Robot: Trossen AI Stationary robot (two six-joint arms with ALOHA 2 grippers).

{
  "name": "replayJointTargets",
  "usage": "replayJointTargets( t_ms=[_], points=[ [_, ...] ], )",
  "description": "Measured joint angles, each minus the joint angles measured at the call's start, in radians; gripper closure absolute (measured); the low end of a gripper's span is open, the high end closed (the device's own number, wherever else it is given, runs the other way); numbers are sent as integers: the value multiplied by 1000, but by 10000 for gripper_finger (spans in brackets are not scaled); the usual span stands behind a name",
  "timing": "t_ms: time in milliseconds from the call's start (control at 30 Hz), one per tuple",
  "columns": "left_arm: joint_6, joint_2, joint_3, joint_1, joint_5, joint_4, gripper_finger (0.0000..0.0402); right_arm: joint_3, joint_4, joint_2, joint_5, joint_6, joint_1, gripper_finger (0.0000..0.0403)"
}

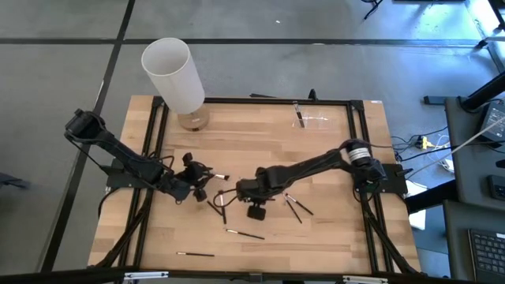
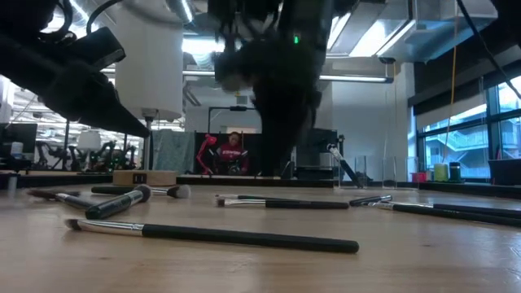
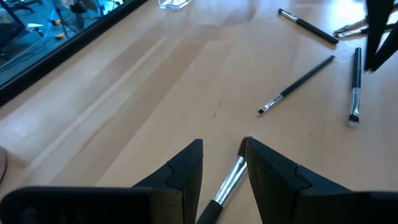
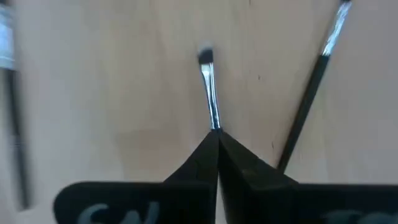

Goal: Put items in baskets/containers
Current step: Put the eyeshadow brush into the left side of the transparent organizer

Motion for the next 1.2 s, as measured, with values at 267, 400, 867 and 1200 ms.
replayJointTargets(
  t_ms=[267,400,867,1200],
  points=[
    [1,0,0,12,3,0,284,0,4,36,-44,-58,-1,368],
    [1,0,0,10,21,-1,284,1,18,36,-28,-77,-8,326],
    [0,0,0,10,32,-1,284,11,64,134,-70,-100,-7,327],
    [-2,0,0,10,34,-1,284,6,16,146,-45,-96,17,390]
  ],
)
